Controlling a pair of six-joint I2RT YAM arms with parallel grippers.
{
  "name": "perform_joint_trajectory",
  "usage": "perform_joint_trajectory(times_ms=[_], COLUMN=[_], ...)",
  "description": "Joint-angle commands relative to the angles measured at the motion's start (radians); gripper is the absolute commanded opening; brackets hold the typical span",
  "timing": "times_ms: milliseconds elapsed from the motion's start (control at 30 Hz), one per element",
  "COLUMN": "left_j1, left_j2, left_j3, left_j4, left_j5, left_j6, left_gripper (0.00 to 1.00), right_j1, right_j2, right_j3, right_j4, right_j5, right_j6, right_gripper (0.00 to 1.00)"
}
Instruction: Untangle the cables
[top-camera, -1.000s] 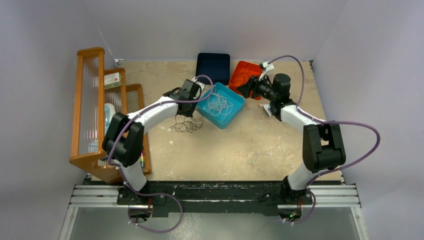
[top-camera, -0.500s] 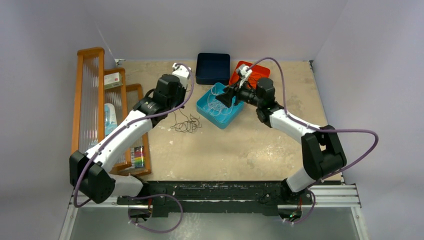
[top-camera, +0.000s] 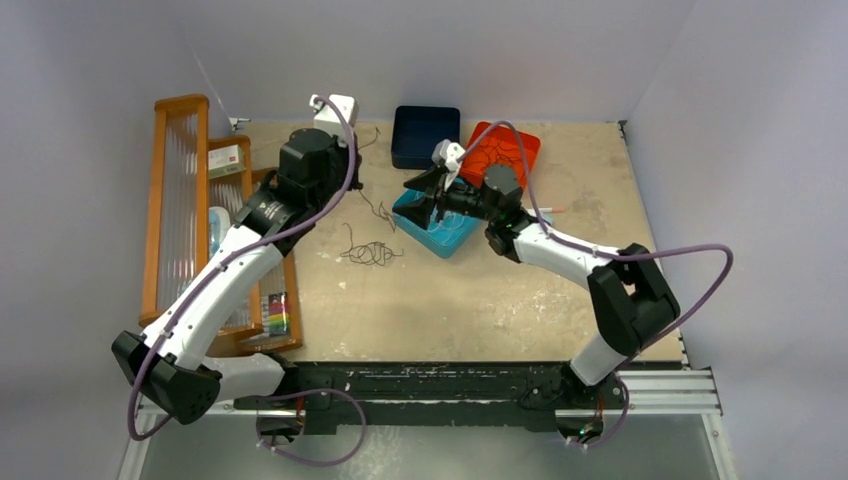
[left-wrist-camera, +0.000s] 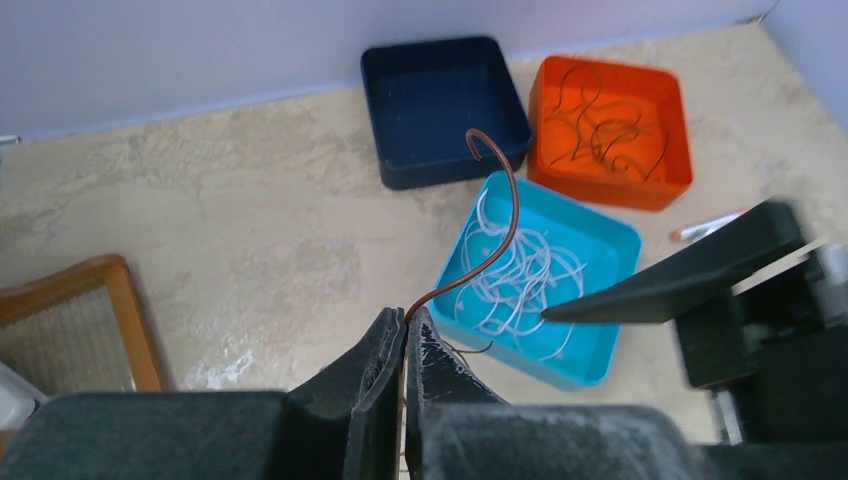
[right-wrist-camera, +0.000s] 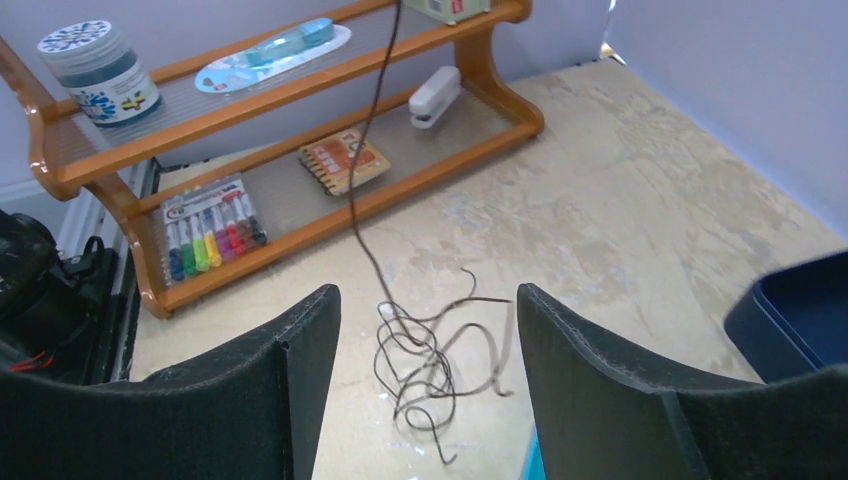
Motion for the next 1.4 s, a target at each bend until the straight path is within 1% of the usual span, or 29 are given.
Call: perform_joint_trajectory(times_ms=[0, 267, 333, 433, 500, 533, 733, 800, 900, 967, 1067, 1133, 1267, 1367], left_j1=[-0.001, -0.001, -0.001, -0.002, -0.002, -0.002, 0.0, 0.0, 0.0, 0.001, 0.004, 0.008, 0.02, 0.03], left_j2=[-0.01, -0.005, -0.007, -0.01, -0.012, -0.014, -0.016, -0.022, -0.024, -0.026, -0.033, -0.035, -0.042, -0.038], left_j3=[0.116, 0.205, 0.211, 0.21, 0.207, 0.206, 0.194, 0.183, 0.162, 0.14, 0.104, 0.083, 0.02, -0.03], left_j4=[0.045, 0.035, 0.032, 0.031, 0.03, 0.031, 0.031, 0.034, 0.036, 0.042, 0.06, 0.071, 0.121, 0.134], left_j5=[0.008, 0.032, 0.036, 0.025, 0.008, -0.002, -0.071, -0.091, -0.119, -0.121, -0.109, -0.093, -0.026, -0.008], left_j6=[-0.052, -0.069, -0.072, -0.075, -0.076, -0.078, -0.092, -0.098, -0.109, -0.119, -0.141, -0.16, -0.189, -0.214], left_gripper=[0.0, 0.0, 0.0, 0.0, 0.0, 0.0, 0.0, 0.0, 0.01, 0.11, 0.34, 0.44, 0.56, 0.6], right_j1=[0.053, 0.109, 0.111, 0.112, 0.112, 0.112, 0.112, 0.112, 0.112, 0.112, 0.108, 0.105, 0.085, 0.062], right_j2=[0.038, 0.146, 0.156, 0.155, 0.145, 0.14, 0.102, 0.085, 0.052, 0.024, -0.008, -0.025, -0.037, -0.042], right_j3=[0.097, 0.215, 0.222, 0.222, 0.213, 0.207, 0.168, 0.154, 0.134, 0.131, 0.138, 0.157, 0.195, 0.221], right_j4=[0.099, 0.078, 0.08, 0.078, 0.075, 0.076, 0.078, 0.084, 0.08, 0.049, 0.028, -0.024, -0.113, -0.19], right_j5=[-0.015, -0.001, 0.011, 0.017, 0.019, 0.023, 0.022, 0.019, 0.019, -0.001, 0.001, 0.024, 0.05, 0.087], right_j6=[-0.043, -0.087, -0.09, -0.092, -0.094, -0.095, -0.087, -0.076, -0.058, -0.044, 0.005, 0.008, 0.029, 0.031], right_gripper=[0.68, 0.69, 0.65, 0.53, 0.41, 0.38, 0.07, 0.0, 0.0, 0.0, 0.0, 0.0, 0.0, 0.0])
